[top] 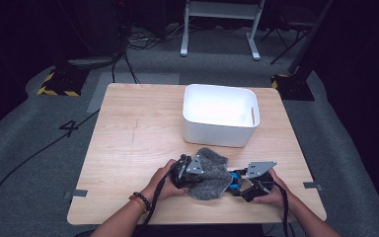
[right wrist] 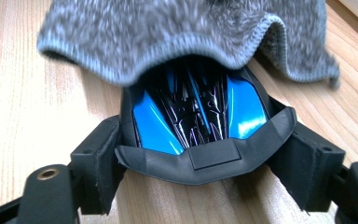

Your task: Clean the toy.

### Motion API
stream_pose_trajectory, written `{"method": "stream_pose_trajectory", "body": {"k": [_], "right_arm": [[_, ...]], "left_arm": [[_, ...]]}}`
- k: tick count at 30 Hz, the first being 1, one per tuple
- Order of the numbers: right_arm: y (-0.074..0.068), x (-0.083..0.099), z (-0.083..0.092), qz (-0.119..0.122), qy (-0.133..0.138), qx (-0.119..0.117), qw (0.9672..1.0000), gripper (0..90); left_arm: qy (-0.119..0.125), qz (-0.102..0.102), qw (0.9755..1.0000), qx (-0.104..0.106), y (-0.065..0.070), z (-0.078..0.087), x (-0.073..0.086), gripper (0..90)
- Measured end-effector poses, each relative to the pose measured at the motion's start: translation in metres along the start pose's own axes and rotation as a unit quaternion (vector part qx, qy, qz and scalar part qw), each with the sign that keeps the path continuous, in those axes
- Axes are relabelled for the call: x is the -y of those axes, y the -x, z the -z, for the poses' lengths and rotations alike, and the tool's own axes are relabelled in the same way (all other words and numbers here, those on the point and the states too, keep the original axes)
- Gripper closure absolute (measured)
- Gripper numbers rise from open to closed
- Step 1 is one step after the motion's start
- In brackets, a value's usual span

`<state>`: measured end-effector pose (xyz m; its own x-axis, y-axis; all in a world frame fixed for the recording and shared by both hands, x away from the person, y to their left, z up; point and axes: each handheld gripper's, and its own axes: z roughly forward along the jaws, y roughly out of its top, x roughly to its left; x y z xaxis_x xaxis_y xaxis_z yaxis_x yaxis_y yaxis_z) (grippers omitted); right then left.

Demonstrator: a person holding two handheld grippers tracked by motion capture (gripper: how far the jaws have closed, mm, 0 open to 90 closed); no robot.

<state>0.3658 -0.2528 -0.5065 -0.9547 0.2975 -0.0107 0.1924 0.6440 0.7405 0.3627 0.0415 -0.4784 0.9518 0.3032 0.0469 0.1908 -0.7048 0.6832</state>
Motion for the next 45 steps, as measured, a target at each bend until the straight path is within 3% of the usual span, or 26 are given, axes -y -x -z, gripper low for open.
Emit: {"method": "stream_pose_trajectory", "body": {"k": [7, 11, 13, 18, 21, 26, 32, 34, 39, 42, 45], "right_arm": [[0.0, 0.0, 0.0, -0.001, -0.001, 0.001, 1.0, 24.3], [0.0, -0.001, 0.0, 0.0, -0.001, 0.001, 1.0, 24.3], [0.0, -0.001, 0.0, -0.001, -0.001, 0.001, 1.0, 24.2], [0.0, -0.001, -0.001, -0.001, -0.001, 0.001, 1.0, 24.2], [0.0, -0.001, -0.001, -0.001, -0.002, 0.002, 1.0, 24.2], [-0.001, -0.001, -0.001, -0.002, -0.001, 0.002, 1.0, 24.2], [-0.001, -0.001, -0.001, -0.002, 0.0, 0.002, 1.0, 24.2], [-0.001, -0.001, -0.001, -0.002, 0.001, 0.003, 1.0, 24.2], [-0.001, 0.0, -0.001, -0.001, 0.001, 0.003, 1.0, 24.2], [0.0, 0.0, -0.001, 0.001, 0.001, 0.002, 1.0, 24.3], [0.0, 0.0, 0.0, 0.002, 0.001, 0.001, 1.0, 24.4]], "left_arm": [[-0.044, 0.016, 0.9986, -0.026, -0.008, 0.009, 0.02, 80.1], [-0.044, 0.023, 0.9984, -0.026, -0.011, 0.011, 0.024, 80.0], [-0.025, 0.026, 0.9992, -0.019, -0.012, 0.012, 0.023, 80.1], [0.04, 0.03, 0.9986, 0.016, -0.007, 0.013, 0.005, 80.3], [0.05, 0.013, 0.9984, 0.023, 0.0, 0.006, -0.012, 80.1], [0.044, -0.011, 0.9984, 0.035, 0.008, -0.013, -0.034, 79.7], [0.047, -0.014, 0.9977, 0.046, 0.016, -0.031, -0.053, 78.9], [0.043, -0.023, 0.9981, 0.038, 0.018, -0.035, -0.055, 78.6], [0.041, -0.021, 0.9984, 0.031, 0.02, -0.038, -0.051, 79.3], [0.039, -0.036, 0.9985, 0.015, 0.024, -0.034, -0.049, 79.5], [0.035, -0.032, 0.9985, 0.026, 0.025, -0.025, -0.041, 80.2]]}}
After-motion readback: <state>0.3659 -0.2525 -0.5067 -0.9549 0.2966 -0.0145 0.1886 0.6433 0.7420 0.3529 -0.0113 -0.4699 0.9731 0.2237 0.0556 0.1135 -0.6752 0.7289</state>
